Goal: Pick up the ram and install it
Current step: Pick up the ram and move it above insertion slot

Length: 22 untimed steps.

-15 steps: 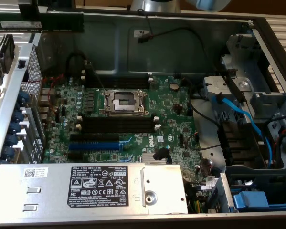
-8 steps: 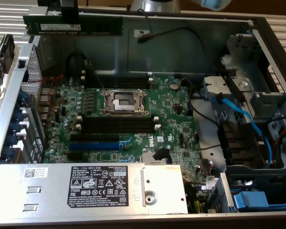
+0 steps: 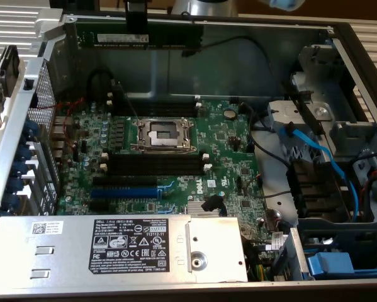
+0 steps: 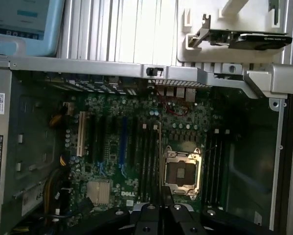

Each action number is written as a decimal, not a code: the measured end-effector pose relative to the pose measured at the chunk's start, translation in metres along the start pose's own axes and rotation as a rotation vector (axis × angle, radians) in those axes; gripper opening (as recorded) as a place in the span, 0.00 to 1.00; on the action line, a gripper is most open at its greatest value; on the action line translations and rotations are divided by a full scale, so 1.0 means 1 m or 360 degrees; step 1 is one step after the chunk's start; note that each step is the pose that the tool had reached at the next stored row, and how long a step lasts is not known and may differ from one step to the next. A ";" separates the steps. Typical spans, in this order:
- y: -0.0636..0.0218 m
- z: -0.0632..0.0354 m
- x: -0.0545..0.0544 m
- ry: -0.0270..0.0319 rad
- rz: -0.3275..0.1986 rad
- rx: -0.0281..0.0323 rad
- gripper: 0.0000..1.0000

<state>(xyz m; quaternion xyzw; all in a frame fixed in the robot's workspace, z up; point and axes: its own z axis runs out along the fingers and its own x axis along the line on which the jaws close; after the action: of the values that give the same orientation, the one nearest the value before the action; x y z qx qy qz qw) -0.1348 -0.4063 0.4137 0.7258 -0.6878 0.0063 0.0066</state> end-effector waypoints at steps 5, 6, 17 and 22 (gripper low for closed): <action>-0.0129 -0.0001 0.000 -0.00006 0.0002 0.00316 0.12; -0.0134 0.0000 0.000 -0.00024 0.0004 0.00407 0.12; -0.0162 0.0013 0.000 -0.00157 0.0079 0.01027 0.12; -0.0162 0.0059 -0.001 -0.00269 0.0085 0.01162 0.12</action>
<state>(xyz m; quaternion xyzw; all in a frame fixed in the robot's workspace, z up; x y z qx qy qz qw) -0.1187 -0.4050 0.4078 0.7070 -0.7063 0.0254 -0.0259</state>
